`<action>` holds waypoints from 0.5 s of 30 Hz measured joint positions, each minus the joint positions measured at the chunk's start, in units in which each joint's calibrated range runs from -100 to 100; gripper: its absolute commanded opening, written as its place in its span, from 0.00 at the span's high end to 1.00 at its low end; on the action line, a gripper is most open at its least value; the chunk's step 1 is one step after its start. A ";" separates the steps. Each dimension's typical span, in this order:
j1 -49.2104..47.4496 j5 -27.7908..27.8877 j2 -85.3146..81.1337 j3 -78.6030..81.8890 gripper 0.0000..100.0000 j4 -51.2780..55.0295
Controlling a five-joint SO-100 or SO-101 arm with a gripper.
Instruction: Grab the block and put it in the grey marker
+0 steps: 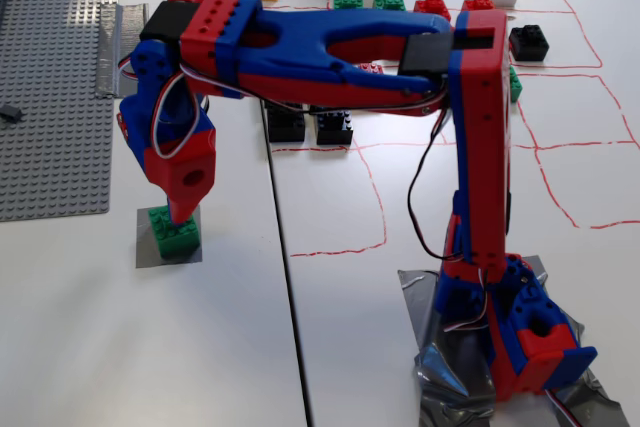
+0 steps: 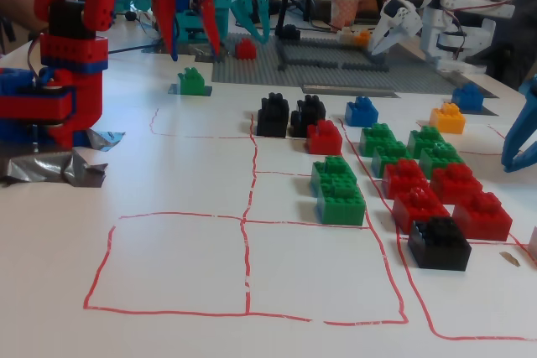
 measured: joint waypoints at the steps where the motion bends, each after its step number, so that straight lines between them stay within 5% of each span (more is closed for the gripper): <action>1: 0.00 0.34 -0.83 0.00 0.74 0.00; 15: 5.93 3.96 -8.84 4.18 0.95 2.91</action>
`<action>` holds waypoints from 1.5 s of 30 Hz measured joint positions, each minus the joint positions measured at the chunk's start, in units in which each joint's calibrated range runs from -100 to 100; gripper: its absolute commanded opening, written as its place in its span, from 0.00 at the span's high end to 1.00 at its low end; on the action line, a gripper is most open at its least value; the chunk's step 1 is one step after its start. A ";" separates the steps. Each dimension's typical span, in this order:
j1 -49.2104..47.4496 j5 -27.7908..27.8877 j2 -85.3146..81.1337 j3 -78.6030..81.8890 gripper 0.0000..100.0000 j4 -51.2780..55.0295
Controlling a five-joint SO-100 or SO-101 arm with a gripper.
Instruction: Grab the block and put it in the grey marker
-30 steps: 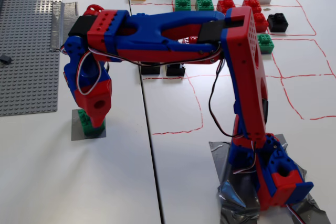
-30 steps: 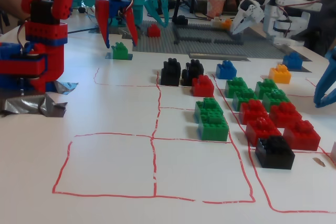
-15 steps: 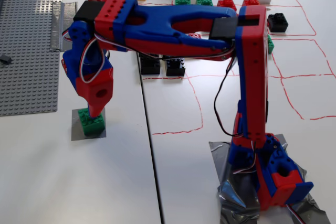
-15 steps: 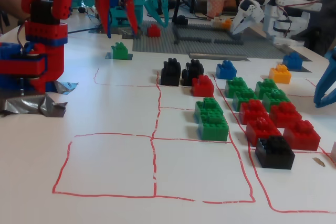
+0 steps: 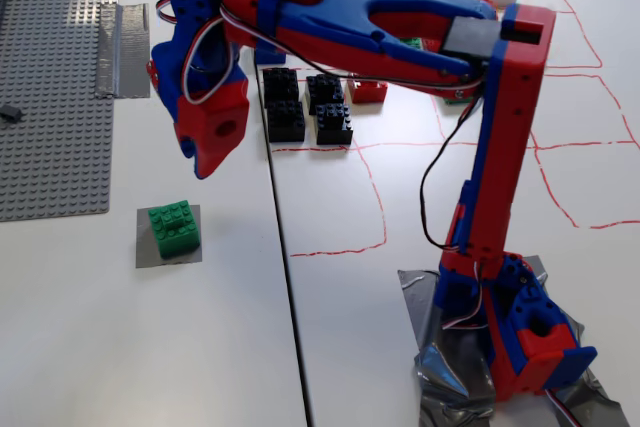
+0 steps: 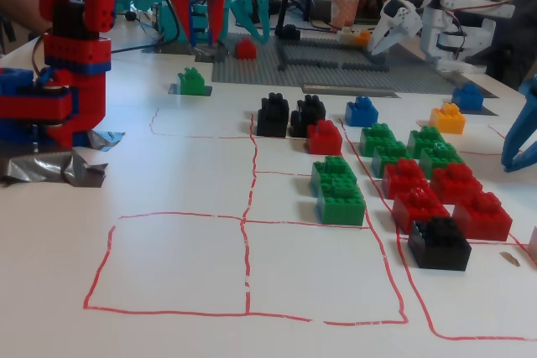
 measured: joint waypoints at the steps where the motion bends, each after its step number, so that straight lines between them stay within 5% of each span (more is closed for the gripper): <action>1: 0.51 0.15 -0.67 0.09 0.95 0.00; 26: 19.39 11.77 -15.35 2.27 1.00 11.08; 45: 44.42 19.19 -23.70 10.99 1.00 14.48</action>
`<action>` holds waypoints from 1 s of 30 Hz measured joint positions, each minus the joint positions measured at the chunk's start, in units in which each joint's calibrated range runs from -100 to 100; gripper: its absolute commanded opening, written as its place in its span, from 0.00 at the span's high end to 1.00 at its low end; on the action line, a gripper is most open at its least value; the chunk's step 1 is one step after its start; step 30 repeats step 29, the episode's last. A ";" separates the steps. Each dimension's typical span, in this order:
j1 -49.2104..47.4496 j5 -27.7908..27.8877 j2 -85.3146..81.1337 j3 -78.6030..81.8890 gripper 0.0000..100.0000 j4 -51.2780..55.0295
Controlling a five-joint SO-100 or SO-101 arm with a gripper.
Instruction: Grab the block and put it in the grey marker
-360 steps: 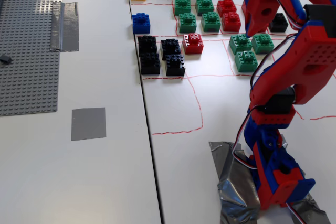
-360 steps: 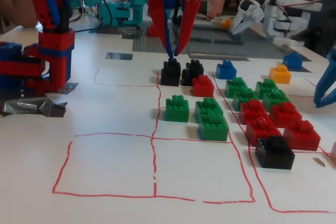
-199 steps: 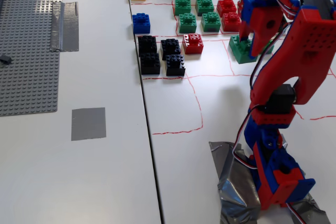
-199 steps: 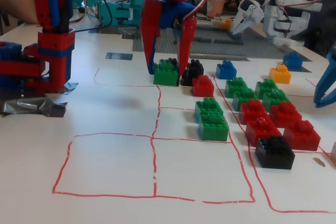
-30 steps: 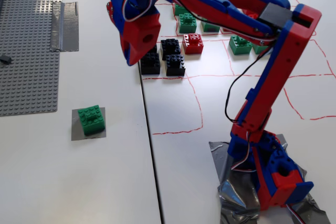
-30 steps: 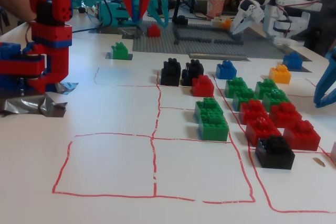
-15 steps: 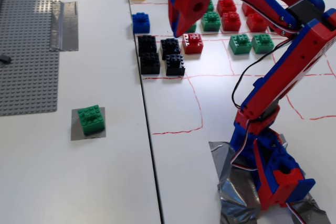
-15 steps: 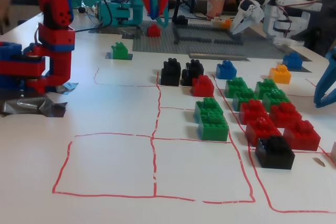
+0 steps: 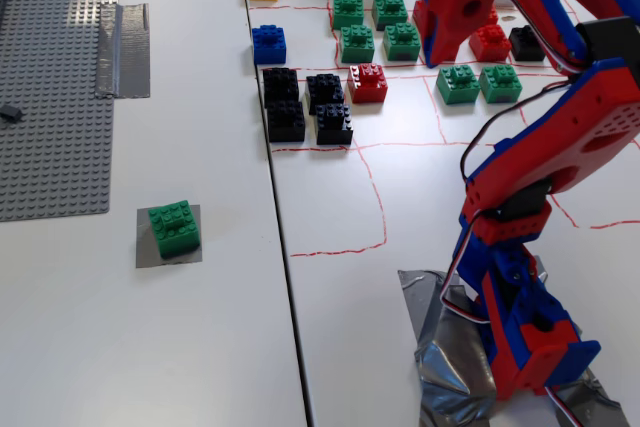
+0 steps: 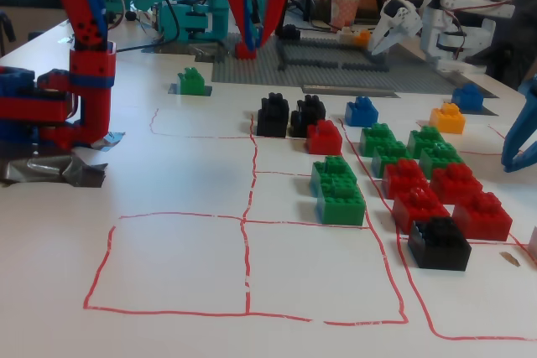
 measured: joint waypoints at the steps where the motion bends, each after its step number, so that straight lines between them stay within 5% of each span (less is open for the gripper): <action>1: 1.39 0.15 0.00 0.00 1.00 -0.16; 11: 11.27 2.00 2.42 4.18 1.00 -8.09; 30: 10.46 0.49 14.94 -2.54 1.00 -10.52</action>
